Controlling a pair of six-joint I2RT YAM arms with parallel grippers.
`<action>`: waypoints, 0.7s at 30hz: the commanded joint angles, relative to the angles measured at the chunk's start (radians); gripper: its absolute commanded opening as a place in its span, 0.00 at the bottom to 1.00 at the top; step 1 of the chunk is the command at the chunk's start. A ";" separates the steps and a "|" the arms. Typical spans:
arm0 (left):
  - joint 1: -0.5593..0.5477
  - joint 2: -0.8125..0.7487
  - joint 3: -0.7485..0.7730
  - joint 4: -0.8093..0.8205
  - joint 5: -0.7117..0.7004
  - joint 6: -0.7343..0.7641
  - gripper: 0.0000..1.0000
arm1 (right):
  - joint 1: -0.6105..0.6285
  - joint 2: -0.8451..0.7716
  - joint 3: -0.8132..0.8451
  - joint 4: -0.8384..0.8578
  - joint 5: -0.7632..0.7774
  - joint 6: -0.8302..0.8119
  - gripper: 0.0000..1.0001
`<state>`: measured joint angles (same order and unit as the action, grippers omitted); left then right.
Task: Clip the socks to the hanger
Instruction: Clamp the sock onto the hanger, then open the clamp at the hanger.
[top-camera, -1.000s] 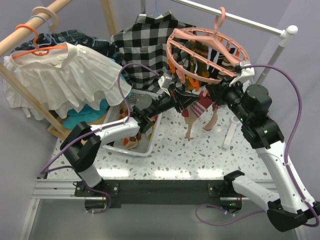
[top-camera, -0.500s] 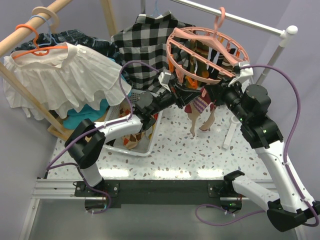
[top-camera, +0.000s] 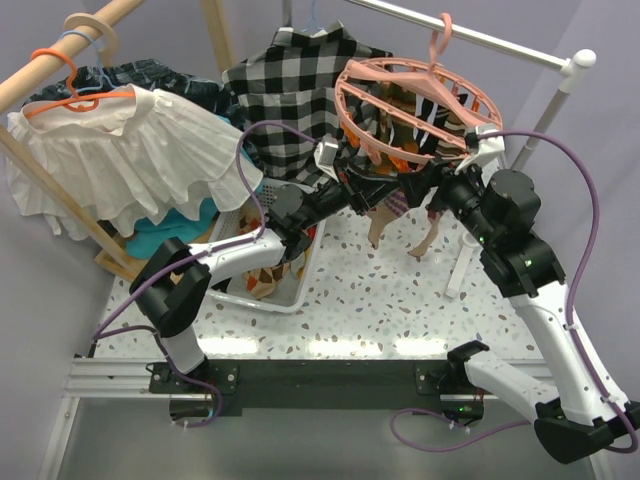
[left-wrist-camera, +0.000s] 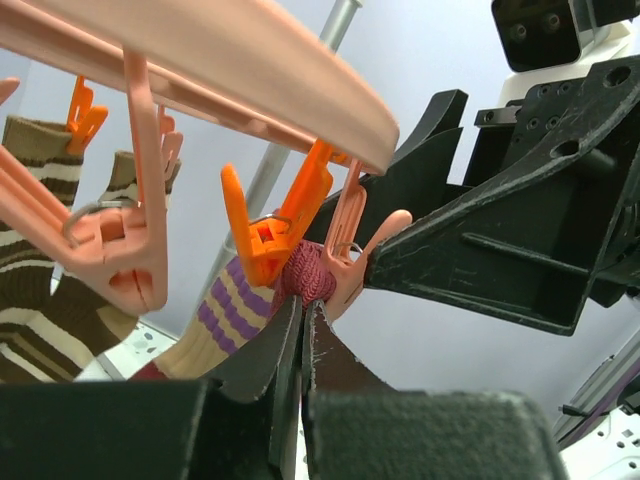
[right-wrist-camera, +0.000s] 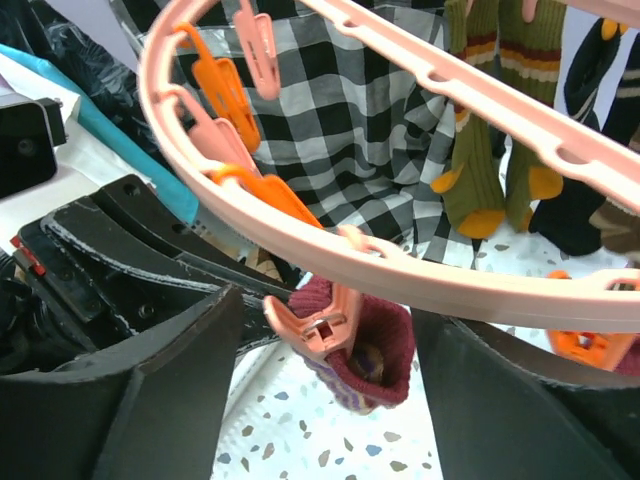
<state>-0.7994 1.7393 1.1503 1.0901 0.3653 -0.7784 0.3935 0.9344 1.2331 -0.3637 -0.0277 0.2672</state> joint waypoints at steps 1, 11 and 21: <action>0.003 -0.009 0.032 0.068 0.011 -0.013 0.09 | 0.004 -0.019 -0.004 0.029 0.026 -0.013 0.74; 0.003 -0.086 -0.053 -0.015 0.000 0.126 0.55 | 0.004 -0.025 0.009 -0.003 0.182 -0.016 0.81; 0.012 -0.182 -0.115 -0.133 -0.013 0.367 0.78 | 0.002 -0.020 0.020 -0.029 0.319 -0.028 0.84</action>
<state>-0.7982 1.6016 1.0378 0.9726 0.3573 -0.5537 0.3935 0.9207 1.2282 -0.3988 0.2043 0.2596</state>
